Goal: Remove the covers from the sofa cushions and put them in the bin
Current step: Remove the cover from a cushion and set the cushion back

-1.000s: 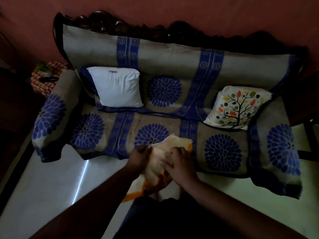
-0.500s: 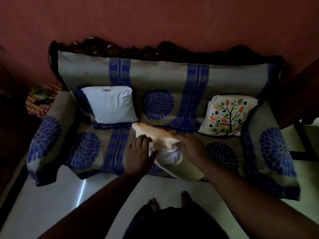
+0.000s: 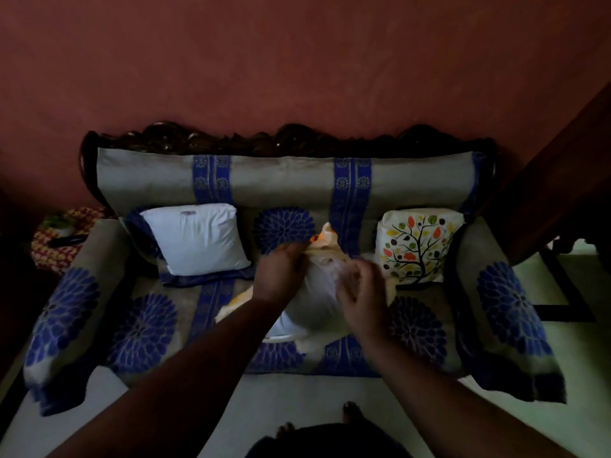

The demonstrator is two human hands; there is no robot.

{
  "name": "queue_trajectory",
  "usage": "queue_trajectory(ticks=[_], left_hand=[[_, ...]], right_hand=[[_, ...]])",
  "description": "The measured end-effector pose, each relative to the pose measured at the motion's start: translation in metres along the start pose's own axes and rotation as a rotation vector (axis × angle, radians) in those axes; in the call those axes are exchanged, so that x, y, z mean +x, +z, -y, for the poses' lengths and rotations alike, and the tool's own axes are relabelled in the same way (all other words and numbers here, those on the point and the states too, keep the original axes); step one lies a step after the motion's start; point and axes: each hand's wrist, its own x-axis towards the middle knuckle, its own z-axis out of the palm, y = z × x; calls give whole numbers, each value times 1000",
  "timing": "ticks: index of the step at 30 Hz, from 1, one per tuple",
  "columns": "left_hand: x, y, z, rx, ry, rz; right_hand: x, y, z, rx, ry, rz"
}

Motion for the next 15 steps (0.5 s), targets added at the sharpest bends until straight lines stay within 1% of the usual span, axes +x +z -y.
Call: queue_trajectory(ticks=[1,3,4,6,9,11,13,15], left_hand=[[3,-1,-3,-4,36,-14],[5,-2,-10,59,119,-16],[5,-2,-13,97,147,-18],[7,-6,-17,148,193,-21],[10,-15,-29,212,266,-12],[11,-21,-32,234,255,-8],[11,-27,-37,298,310,-8],[9,-27,-43,450,490,-6]], right_hand=[[-11,5,0,-18,6,33],[-19,13,4,-77,-7,64],[-19,14,7,-107,-53,63],[-23,16,18,-130,-171,50],[-38,13,29,-48,-246,-34],[-45,15,28,-55,-292,-37],[-37,21,26,-160,-330,22],[-24,28,24,-325,-343,97]])
